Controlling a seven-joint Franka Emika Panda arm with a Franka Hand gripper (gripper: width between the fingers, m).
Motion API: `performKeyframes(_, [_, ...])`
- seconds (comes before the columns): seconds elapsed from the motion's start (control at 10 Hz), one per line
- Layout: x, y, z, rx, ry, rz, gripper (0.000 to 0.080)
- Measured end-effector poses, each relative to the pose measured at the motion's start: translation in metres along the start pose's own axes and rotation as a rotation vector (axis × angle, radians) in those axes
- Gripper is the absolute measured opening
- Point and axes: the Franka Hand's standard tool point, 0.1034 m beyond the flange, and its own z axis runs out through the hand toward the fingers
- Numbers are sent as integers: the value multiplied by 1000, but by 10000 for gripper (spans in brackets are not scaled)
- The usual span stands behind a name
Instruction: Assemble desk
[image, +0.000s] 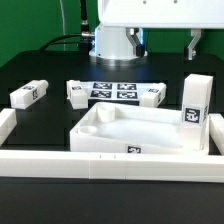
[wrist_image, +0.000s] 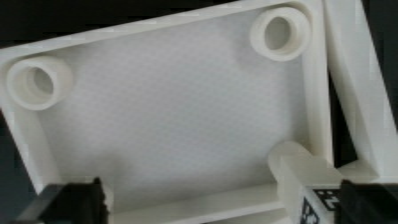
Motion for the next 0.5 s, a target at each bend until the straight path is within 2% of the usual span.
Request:
performKeyframes(0.1, [0,1,2,10,5,7,649])
performKeyframes(0.2, [-5,8,9,26,10,28,649])
performKeyframes(0.5, [-33,31,32,9,7,12,649])
